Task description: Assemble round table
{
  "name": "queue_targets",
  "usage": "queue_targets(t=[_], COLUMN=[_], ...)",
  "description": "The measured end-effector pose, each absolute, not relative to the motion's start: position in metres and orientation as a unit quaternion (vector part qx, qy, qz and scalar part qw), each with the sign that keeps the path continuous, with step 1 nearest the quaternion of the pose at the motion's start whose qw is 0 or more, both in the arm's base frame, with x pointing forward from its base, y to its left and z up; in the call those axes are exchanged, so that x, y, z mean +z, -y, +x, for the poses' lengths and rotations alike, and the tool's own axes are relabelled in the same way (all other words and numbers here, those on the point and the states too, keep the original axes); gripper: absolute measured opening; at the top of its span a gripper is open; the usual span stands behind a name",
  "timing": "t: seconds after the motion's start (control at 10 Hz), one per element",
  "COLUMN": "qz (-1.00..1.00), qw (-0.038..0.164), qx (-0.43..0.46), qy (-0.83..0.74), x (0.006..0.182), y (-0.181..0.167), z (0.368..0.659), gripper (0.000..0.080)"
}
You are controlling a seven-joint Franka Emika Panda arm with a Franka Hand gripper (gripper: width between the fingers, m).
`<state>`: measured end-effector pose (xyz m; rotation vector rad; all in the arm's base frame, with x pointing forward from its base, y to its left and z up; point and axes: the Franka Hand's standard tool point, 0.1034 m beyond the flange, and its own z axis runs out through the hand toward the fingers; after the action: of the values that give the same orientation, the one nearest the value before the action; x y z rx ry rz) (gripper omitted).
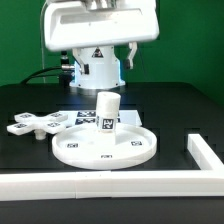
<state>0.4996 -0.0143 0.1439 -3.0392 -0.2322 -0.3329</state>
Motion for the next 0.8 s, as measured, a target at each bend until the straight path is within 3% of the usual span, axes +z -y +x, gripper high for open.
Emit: queue_targets(t=[0.3,0.4,0.6,0.8], qz=[-0.991,-0.989,-0.975,-0.973], qw=[0.038,0.026,-0.034,-0.037], qx=[-0.107,-0.106,-0.11,-0.114], qy=[0.076,0.1,0.192,0.197], x=[0.1429,0.1426,0.1412,0.1372], y=[0.0144,0.0147,0.013,0.0154], z=[0.4993,0.5001,0.504,0.5007], gripper=[0.0649,0.0649,0.0649,0.0649])
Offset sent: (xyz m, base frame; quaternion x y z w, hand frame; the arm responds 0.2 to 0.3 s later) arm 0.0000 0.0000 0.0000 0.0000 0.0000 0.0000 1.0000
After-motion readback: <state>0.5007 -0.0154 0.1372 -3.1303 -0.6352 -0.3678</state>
